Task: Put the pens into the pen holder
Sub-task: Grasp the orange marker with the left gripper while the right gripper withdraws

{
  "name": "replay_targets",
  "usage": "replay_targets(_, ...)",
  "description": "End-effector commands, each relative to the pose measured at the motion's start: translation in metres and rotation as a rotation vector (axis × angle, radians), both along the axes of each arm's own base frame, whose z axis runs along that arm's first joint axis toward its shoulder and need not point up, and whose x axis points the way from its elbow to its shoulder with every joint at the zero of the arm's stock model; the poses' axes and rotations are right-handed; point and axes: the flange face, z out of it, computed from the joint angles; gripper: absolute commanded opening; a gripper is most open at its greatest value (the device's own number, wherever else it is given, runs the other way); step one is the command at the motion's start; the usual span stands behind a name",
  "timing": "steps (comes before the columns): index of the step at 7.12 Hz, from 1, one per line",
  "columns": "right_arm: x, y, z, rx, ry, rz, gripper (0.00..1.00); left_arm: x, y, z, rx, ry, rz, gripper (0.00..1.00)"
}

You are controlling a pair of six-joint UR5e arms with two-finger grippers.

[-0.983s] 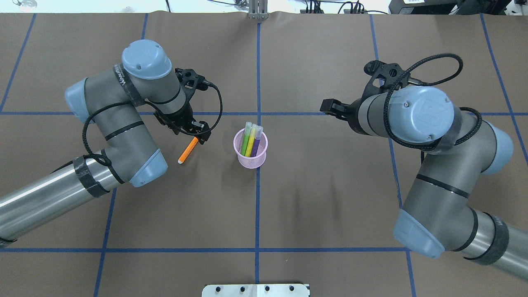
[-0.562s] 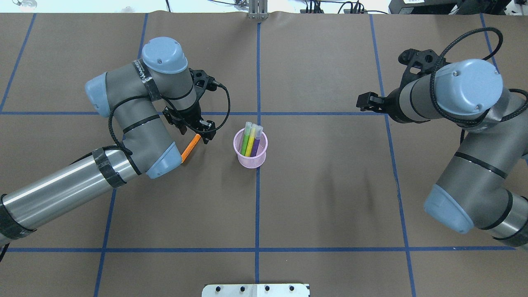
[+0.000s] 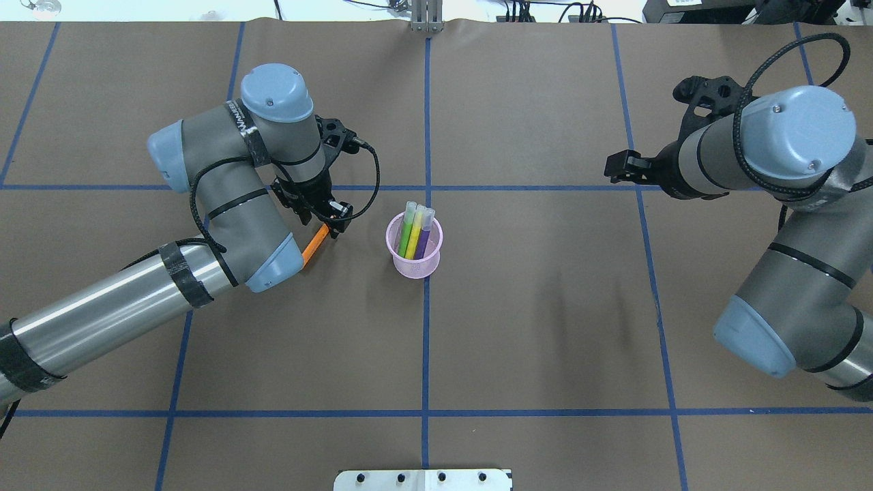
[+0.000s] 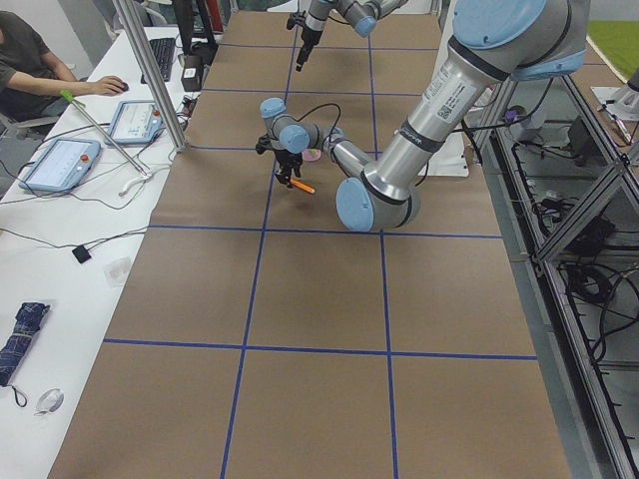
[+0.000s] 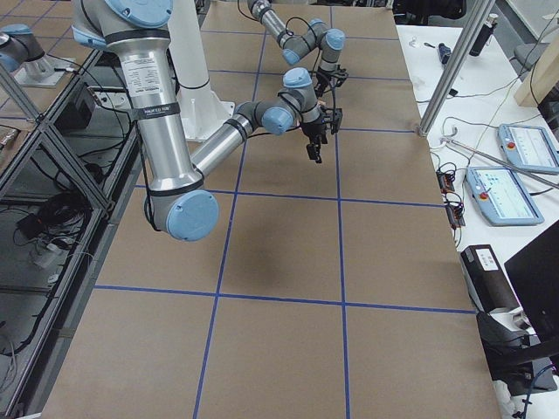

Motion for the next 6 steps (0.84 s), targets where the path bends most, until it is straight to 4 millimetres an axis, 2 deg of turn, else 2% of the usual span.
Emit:
replay_targets(1,0.001,-0.001,-0.001,0.001,-0.001,0.002,1.0,0.001,0.0,0.0,-0.002,0.001,0.003,0.39)
replay_targets(2,0.002,-0.001,-0.001,0.0,-0.002,0.004,1.0,0.001,0.0,0.0,-0.002,0.001,0.003,0.11)
replay_targets(3,0.002,-0.001,-0.001,0.002,-0.003,0.003,1.0,0.002,0.001,0.0,-0.003,0.0,0.005,0.0)
replay_targets(4,0.002,-0.001,-0.001,0.0,-0.002,0.003,1.0,0.001,0.001,-0.001,-0.002,0.003,0.004,0.0)
replay_targets(5,0.004,-0.002,0.0,-0.001,-0.001,0.008,1.0,-0.001,-0.003,-0.015,0.01,0.018,-0.003,0.0)
replay_targets(6,0.008,-0.005,-0.001,0.0,-0.002,0.015,1.0,-0.009,-0.009,-0.041,0.027,0.047,-0.025,0.0)
